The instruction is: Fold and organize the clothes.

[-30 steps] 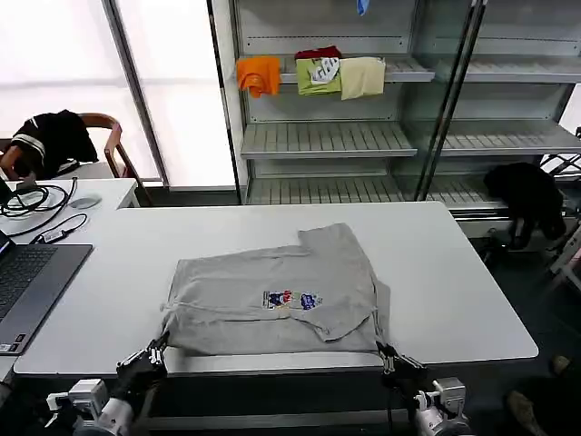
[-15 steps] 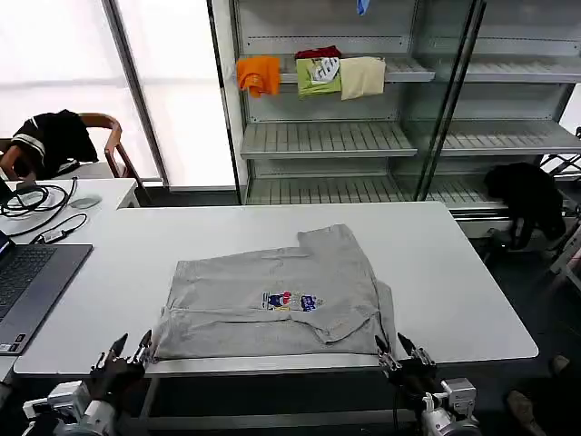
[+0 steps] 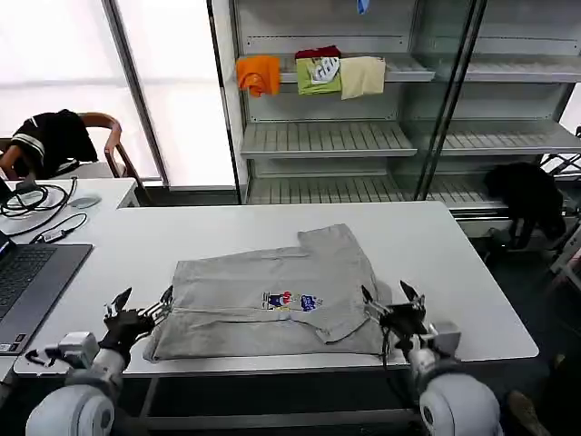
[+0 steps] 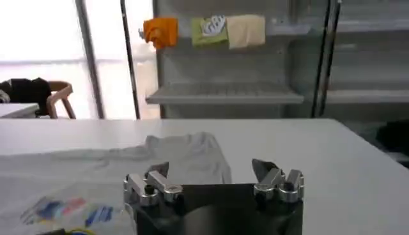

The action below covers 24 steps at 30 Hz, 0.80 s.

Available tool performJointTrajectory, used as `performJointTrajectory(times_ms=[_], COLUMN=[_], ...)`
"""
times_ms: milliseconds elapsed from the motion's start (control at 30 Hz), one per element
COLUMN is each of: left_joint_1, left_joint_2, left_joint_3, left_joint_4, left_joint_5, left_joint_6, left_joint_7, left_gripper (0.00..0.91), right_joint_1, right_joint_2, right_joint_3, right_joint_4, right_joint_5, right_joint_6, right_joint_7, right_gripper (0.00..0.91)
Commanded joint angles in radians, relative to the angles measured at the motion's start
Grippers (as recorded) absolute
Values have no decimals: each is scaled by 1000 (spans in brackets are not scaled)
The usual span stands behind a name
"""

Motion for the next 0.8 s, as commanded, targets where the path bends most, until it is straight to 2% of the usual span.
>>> performJointTrajectory(times_ms=[33, 233, 500, 633, 800], left_joint_1=[-375, -451, -497, -517, -523], left_joint_2=[65, 58, 37, 28, 29], left_joint_3=[132, 170, 184, 183, 180], left_joint_4=[428, 576, 678, 718, 733], left_joint_5=[130, 195, 238, 249, 248], left_joint_6=[2, 3, 3, 2, 2], left_joint_7=[92, 122, 140, 147, 151], left_gripper=[907, 907, 907, 907, 907], right_joint_1=[450, 555, 626, 661, 675], right_joint_2=[97, 167, 195, 220, 220], right_joint_3=[-28, 7, 5, 18, 6], right_joint_4=[-528, -740, -878, -954, -992], right_joint_5=[-35, -86, -95, -175, -205], right_joint_6=[3, 18, 4, 5, 12], right_joint_7=[-74, -102, -94, -93, -92], right_gripper=[907, 907, 907, 907, 907])
